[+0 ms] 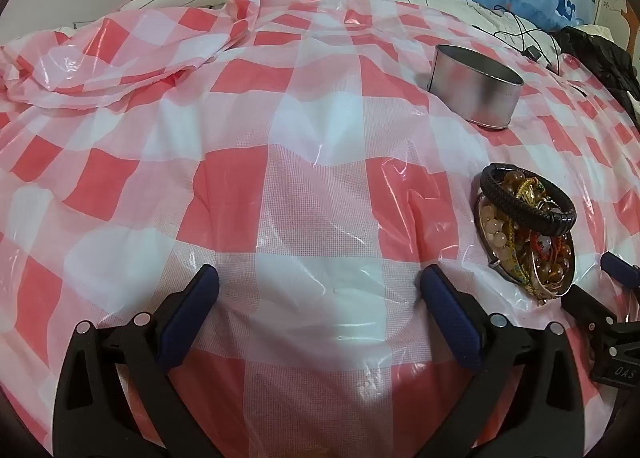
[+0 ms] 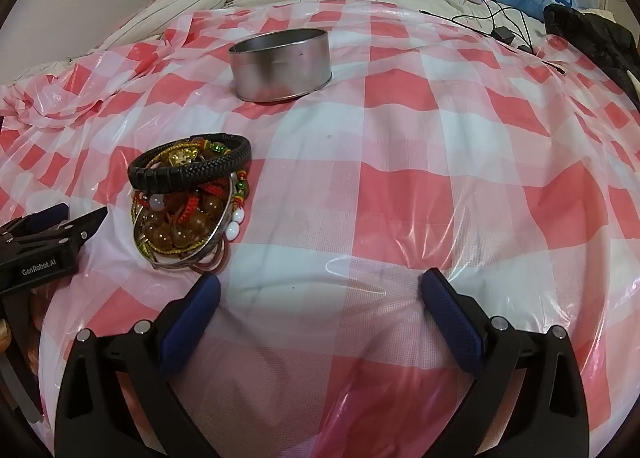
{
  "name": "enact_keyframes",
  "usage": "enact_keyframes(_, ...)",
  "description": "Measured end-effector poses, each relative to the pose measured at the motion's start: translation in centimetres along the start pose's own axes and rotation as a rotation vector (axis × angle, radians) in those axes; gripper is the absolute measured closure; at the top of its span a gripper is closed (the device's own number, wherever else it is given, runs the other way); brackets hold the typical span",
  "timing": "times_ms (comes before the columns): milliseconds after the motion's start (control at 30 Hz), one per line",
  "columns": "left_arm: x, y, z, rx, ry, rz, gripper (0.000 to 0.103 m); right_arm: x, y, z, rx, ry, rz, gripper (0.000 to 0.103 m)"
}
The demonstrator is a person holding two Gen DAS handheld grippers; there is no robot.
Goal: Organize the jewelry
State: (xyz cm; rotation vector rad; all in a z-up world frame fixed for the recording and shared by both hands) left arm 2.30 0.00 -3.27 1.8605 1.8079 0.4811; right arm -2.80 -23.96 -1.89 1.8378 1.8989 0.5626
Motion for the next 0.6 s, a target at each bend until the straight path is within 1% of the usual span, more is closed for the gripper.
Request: enact_keyframes(600, 0.00, 0.00, 0.01, 0.001, 0.001, 0.001, 0.006, -0.13, 0.08, -0.04, -0.003, -0.009, -0.007, 0.007)
Point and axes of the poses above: each gripper's, at about its wrist camera, not at the fingertips, and z roughly the way its jaws point, x to its left, y to its top, the point moved 4 cm from there along z, roughly the way its jaws point, and after that the axes turned 6 degrees about -y, right-handed, at the moved point
